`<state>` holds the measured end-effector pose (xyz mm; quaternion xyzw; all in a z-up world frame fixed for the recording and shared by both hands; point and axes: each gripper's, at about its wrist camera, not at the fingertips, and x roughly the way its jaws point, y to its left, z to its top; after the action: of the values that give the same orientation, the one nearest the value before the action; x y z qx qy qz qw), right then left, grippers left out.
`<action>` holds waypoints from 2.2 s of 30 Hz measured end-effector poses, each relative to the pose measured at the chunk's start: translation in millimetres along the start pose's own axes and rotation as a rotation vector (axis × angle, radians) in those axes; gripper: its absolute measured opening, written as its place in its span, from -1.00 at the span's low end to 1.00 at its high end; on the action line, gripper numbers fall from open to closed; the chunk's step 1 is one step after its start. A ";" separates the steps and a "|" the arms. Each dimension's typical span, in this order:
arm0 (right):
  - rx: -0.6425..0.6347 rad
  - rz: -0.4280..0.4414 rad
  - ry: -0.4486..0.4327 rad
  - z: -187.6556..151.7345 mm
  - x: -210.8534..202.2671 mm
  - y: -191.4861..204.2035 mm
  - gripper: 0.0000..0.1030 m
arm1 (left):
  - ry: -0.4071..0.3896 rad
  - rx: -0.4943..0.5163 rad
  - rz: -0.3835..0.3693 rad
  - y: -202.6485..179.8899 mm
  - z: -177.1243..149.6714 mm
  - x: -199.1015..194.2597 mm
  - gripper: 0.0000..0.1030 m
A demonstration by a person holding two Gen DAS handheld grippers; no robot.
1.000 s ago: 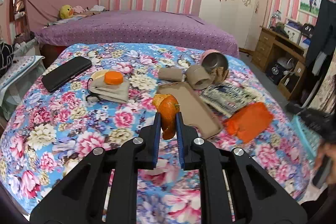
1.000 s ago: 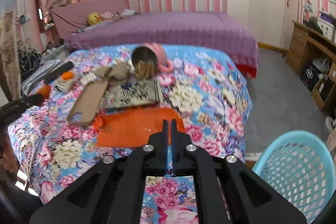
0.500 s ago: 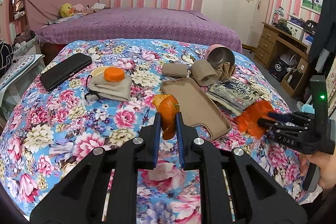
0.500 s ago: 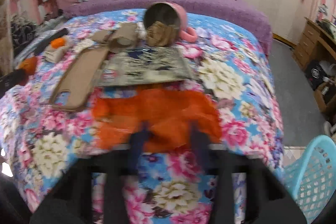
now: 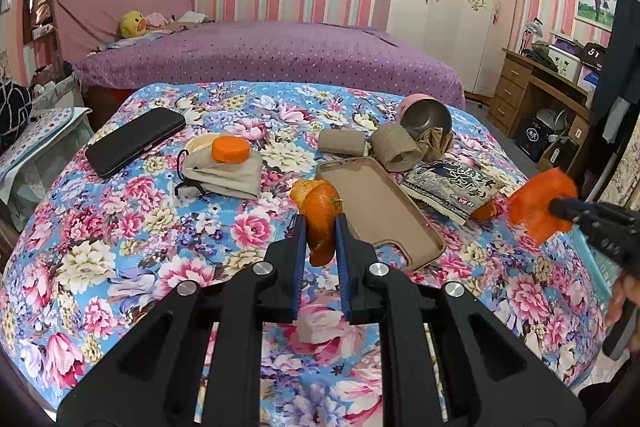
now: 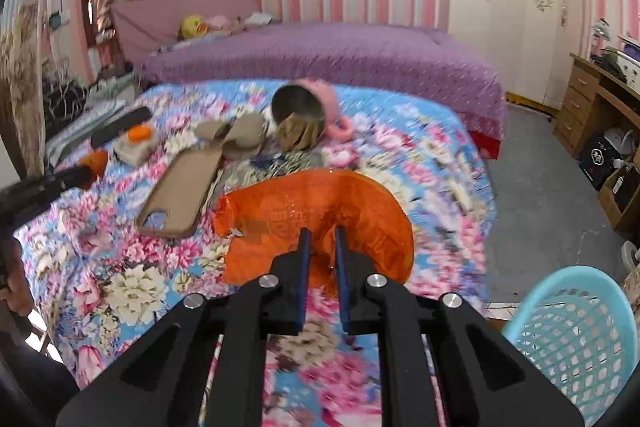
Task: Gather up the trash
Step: 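Carry both items over the blue basket while the left tool releases the orange peel, then open the right tool to drop the orange mesh bag into the basket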
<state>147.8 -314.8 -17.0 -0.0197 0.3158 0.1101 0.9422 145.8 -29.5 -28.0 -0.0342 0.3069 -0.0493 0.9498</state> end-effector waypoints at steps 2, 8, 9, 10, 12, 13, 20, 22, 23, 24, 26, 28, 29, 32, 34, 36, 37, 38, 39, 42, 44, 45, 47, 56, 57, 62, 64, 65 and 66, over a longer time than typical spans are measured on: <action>0.011 0.004 -0.025 -0.6 -10.2 -6.8 -0.77 | 0.006 -0.004 -0.005 -2.5 -1.5 -0.3 -0.75; 0.026 0.009 -0.050 -2.6 -26.0 -23.1 -0.77 | 0.007 -0.002 -0.018 -21.9 -2.9 -1.3 -0.75; 0.031 0.004 -0.052 -3.6 -28.7 -27.1 -0.77 | 0.008 0.000 -0.021 -26.1 -2.9 -1.0 -0.75; 0.037 -0.003 -0.053 -4.8 -31.3 -31.0 -0.77 | 0.009 0.003 -0.028 -32.9 -2.6 -0.9 -0.75; 0.052 -0.025 -0.056 -8.4 -39.7 -43.6 -0.77 | 0.004 0.016 -0.053 -52.7 -2.8 -2.8 -0.75; 0.059 -0.039 -0.058 -10.8 -43.5 -49.7 -0.77 | 0.000 0.025 -0.063 -61.5 -3.7 -4.0 -0.75; 0.133 -0.189 -0.034 -38.2 -76.9 -116.5 -0.77 | -0.002 0.099 -0.169 -137.5 -12.9 -9.6 -0.75; 0.159 -0.229 -0.027 -48.3 -87.5 -136.8 -0.77 | 0.000 0.128 -0.204 -161.6 -16.6 -12.2 -0.75; 0.176 -0.252 -0.023 -55.6 -94.3 -149.9 -0.77 | 0.000 0.143 -0.223 -175.1 -18.8 -13.9 -0.75; 0.187 -0.265 -0.020 -60.3 -97.9 -158.3 -0.77 | 0.000 0.151 -0.235 -182.2 -20.1 -14.7 -0.75; 0.212 -0.295 -0.011 -71.0 -105.9 -175.9 -0.77 | 0.005 0.168 -0.262 -200.1 -23.4 -16.1 -0.75; 0.232 -0.322 -0.001 -81.3 -112.9 -190.2 -0.77 | 0.013 0.186 -0.287 -220.3 -26.1 -16.0 -0.75; 0.245 -0.334 0.003 -86.4 -116.1 -198.0 -0.77 | 0.014 0.193 -0.296 -228.5 -27.2 -16.5 -0.75; 0.284 -0.357 0.000 -99.6 -126.5 -215.8 -0.77 | 0.016 0.223 -0.338 -260.0 -30.2 -19.0 -0.75; 0.293 -0.368 -0.003 -105.6 -132.0 -221.9 -0.77 | 0.012 0.240 -0.360 -276.2 -32.5 -19.9 -0.75; 0.302 -0.375 -0.002 -110.6 -134.7 -226.4 -0.77 | 0.016 0.253 -0.377 -292.6 -34.9 -18.4 -0.75; 0.306 -0.377 -0.001 -112.3 -134.8 -227.9 -0.77 | 0.022 0.255 -0.387 -300.8 -36.4 -16.0 -0.75; 0.310 -0.381 0.001 -115.1 -135.4 -230.0 -0.77 | 0.029 0.255 -0.395 -305.4 -37.8 -14.5 -0.75; 0.313 -0.386 0.004 -118.4 -136.9 -232.9 -0.77 | 0.043 0.255 -0.406 -313.2 -39.3 -10.5 -0.75; 0.341 -0.386 -0.003 -123.9 -140.9 -242.0 -0.77 | 0.077 0.269 -0.430 -334.4 -47.3 0.6 -0.75; 0.353 -0.386 -0.010 -126.1 -143.9 -246.0 -0.77 | 0.087 0.280 -0.436 -343.8 -51.9 6.1 -0.75; 0.353 -0.386 -0.012 -126.2 -144.3 -246.6 -0.77 | 0.095 0.286 -0.443 -350.6 -53.9 8.7 -0.75; 0.352 -0.384 -0.013 -125.7 -143.0 -246.8 -0.77 | 0.110 0.292 -0.460 -361.7 -54.6 13.4 -0.75; 0.359 -0.382 -0.019 -124.2 -137.2 -250.4 -0.77 | 0.088 0.305 -0.419 -374.4 -48.2 19.8 0.30; 0.358 -0.381 -0.017 -123.4 -135.5 -249.9 -0.77 | 0.077 0.309 -0.405 -371.1 -48.0 18.9 0.39; 0.349 -0.390 -0.008 -118.8 -129.9 -245.6 -0.77 | 0.020 0.297 -0.332 -342.7 -43.3 9.6 0.71; 0.347 -0.385 -0.004 -117.0 -126.8 -241.9 -0.77 | 0.005 0.283 -0.318 -328.8 -39.6 5.2 0.76; 0.344 -0.388 -0.001 -116.6 -126.1 -240.2 -0.77 | 0.000 0.276 -0.310 -323.3 -37.6 4.1 0.77; 0.341 -0.388 0.002 -115.8 -124.4 -237.6 -0.77 | -0.005 0.263 -0.301 -316.2 -35.4 2.3 0.79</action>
<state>35.0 -583.0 -42.7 0.0793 0.3210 -0.1275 0.9351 104.0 -344.9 -27.9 0.0447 0.2867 -0.2303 0.9288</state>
